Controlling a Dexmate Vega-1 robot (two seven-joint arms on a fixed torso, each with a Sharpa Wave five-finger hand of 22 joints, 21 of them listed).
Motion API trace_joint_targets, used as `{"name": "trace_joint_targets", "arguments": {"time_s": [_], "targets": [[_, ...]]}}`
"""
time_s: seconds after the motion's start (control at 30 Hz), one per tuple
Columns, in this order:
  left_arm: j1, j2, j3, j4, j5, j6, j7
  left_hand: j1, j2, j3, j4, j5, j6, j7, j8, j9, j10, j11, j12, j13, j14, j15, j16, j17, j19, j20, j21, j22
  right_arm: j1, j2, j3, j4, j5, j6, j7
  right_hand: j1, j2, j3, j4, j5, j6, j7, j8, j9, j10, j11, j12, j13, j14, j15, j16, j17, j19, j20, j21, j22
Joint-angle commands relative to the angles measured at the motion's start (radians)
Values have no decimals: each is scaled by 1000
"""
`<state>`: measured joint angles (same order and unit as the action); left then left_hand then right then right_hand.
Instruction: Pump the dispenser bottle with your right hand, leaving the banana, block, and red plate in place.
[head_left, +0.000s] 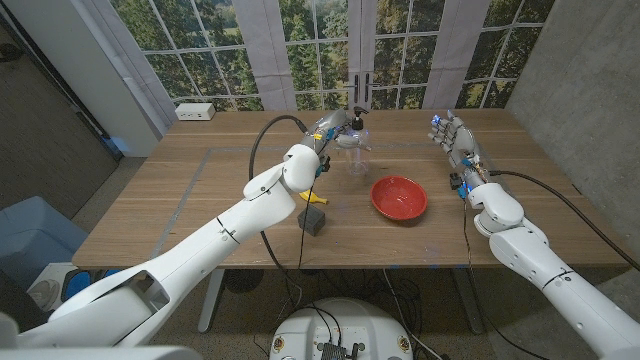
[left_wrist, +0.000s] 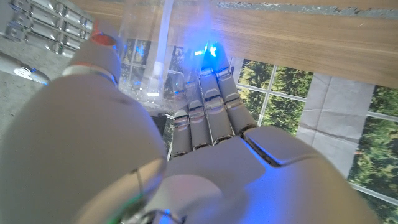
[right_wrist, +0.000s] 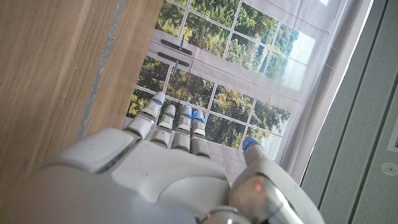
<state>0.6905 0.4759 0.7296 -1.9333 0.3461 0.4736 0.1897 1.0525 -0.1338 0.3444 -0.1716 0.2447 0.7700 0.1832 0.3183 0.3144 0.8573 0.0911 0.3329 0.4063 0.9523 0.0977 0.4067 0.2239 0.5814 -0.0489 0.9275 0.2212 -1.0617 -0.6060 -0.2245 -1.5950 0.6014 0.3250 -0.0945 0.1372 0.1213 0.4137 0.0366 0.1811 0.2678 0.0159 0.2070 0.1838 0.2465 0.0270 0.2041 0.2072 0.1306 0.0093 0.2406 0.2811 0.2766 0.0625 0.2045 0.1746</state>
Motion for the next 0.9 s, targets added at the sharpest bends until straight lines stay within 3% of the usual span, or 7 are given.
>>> {"name": "trace_joint_targets", "arguments": {"time_s": [0.03,0.6,0.9], "targets": [[13,-22,-2,10,-47,91,80,232,244,13,0,9,180,-180,5,7,258,-255,1,64,240,-337,5,257,-12,-111,9,1,12,28,14,76,114,59,88,0,24,0,-5,-2,6,5,-2,4,0,9,5,1,5,9,6,5,7,1,-1,2],[-22,-12,27,48,-86,128,111,226,244,19,-2,18,176,-181,5,18,254,-250,-2,74,233,-336,0,265,-22,-107,24,-5,27,55,9,134,132,89,90,-1,24,0,-8,-3,12,8,-1,4,-1,12,5,2,2,12,7,8,2,2,-3,2],[-30,-7,25,60,-125,138,112,222,236,30,-4,26,173,-184,-7,17,251,-243,-26,51,174,-337,-53,234,-47,-99,33,-19,36,59,3,147,139,87,95,1,23,1,-11,-4,15,8,-1,4,0,12,5,2,1,13,7,9,2,3,-3,2]]}}
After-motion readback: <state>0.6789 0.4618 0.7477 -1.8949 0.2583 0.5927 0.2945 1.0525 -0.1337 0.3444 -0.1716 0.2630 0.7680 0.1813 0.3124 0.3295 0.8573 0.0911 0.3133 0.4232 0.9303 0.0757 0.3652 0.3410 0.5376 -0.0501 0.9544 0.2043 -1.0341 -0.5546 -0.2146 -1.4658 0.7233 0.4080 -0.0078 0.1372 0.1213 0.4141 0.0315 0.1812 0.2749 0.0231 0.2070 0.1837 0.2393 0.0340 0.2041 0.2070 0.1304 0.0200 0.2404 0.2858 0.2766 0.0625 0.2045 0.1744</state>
